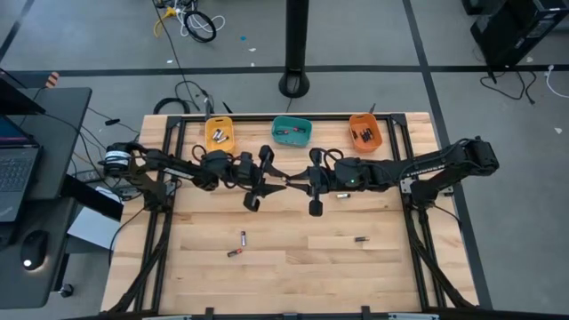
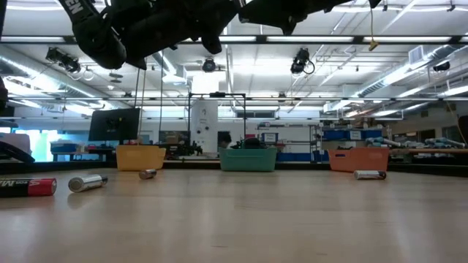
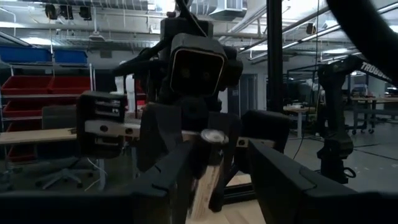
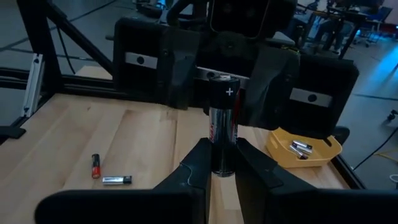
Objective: Sort batteries
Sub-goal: Put the silver battery into the yellow bin
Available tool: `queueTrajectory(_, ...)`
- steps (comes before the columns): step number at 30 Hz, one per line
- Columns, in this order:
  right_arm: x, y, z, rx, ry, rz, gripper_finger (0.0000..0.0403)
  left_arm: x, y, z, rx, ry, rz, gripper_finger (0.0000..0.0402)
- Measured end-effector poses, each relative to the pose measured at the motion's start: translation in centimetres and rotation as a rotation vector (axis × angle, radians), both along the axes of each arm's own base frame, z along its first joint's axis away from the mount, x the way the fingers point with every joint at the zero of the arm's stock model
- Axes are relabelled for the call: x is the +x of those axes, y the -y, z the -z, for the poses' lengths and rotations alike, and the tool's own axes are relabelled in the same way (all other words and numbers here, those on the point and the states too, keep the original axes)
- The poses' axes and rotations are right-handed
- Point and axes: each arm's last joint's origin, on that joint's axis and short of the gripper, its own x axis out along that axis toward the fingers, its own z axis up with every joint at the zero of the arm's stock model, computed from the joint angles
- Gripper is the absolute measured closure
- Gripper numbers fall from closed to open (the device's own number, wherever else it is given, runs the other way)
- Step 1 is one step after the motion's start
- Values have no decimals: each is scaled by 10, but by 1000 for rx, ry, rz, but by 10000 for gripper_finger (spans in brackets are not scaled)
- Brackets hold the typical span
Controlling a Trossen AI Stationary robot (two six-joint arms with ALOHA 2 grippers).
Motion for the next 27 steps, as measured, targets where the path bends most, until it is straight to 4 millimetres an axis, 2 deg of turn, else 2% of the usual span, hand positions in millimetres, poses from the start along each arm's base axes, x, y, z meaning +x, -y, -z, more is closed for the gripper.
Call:
queueTrajectory(5, 0, 0, 0, 1, 0, -2, 347, 4, 1, -3, 43, 3, -6, 278)
queueTrajectory(12, 0, -3, 0, 5, 0, -10, 347, 6, 2, -5, 76, 11, -15, 346)
queueTrajectory(17, 0, -1, 0, 19, 0, -1, 347, 6, 2, -5, 74, 7, -16, 347)
queueTrajectory(22, 0, 5, 2, 65, -11, 38, 299, 3, -3, -8, 78, -42, -51, 347)
queueTrajectory(27, -2, 13, 6, 62, -48, 158, 253, -7, -8, -16, 116, -152, -139, 347)
